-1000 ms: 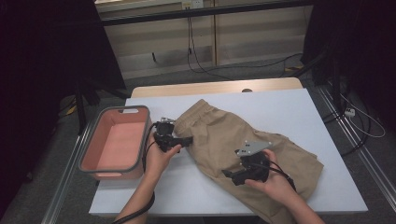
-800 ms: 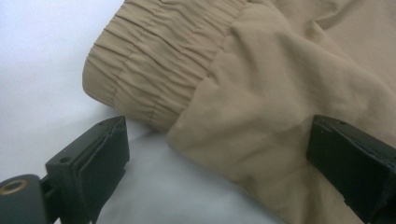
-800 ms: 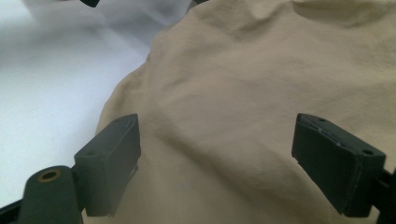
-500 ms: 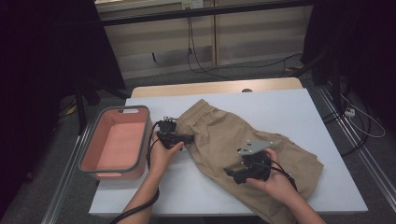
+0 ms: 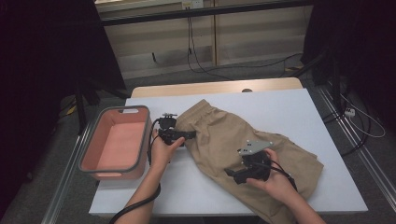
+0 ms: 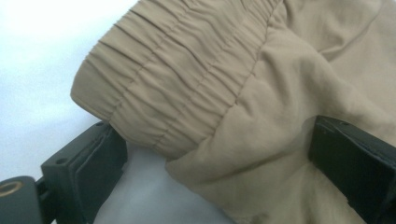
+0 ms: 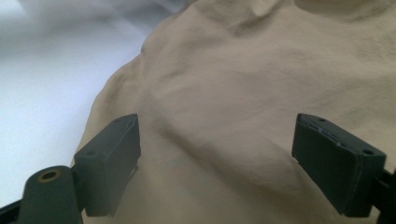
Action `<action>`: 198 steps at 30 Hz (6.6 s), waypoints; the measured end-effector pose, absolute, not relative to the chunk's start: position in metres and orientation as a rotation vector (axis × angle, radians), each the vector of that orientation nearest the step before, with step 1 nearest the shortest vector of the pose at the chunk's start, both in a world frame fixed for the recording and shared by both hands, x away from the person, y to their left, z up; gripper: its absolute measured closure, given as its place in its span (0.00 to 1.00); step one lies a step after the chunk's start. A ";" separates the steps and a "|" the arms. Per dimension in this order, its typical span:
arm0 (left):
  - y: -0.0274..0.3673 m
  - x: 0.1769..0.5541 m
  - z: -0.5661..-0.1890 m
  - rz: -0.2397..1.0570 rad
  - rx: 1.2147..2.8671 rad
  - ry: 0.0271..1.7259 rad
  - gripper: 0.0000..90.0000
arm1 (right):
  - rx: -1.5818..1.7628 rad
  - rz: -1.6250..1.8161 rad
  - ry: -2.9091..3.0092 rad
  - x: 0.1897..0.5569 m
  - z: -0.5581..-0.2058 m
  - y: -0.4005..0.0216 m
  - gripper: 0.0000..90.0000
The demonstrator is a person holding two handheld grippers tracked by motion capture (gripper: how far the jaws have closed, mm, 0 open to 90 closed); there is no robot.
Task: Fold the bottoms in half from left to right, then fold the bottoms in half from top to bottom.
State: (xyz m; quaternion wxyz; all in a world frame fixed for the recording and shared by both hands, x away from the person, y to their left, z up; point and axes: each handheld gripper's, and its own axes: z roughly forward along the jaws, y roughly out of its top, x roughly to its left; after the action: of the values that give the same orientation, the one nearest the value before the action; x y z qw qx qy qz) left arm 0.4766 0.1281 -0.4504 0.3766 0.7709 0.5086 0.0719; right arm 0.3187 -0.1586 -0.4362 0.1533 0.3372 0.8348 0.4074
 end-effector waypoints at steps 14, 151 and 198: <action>0.126 0.489 -0.433 0.121 1.904 1.310 0.12 | 0.978 1.173 2.388 0.320 -0.436 -0.162 0.17; 0.131 0.445 -0.378 0.218 1.986 1.041 0.62 | 1.058 1.142 2.327 0.323 -0.437 -0.187 0.15; 0.104 0.402 -0.420 0.119 2.147 0.813 0.42 | 1.060 1.116 2.332 0.324 -0.439 -0.187 0.16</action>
State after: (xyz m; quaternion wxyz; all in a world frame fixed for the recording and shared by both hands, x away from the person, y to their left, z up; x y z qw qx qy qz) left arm 0.4017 0.1041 -0.4197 0.4090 0.8522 0.3228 0.0474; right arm 0.3244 -0.1867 -0.4392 0.1726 0.3737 0.8221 0.3933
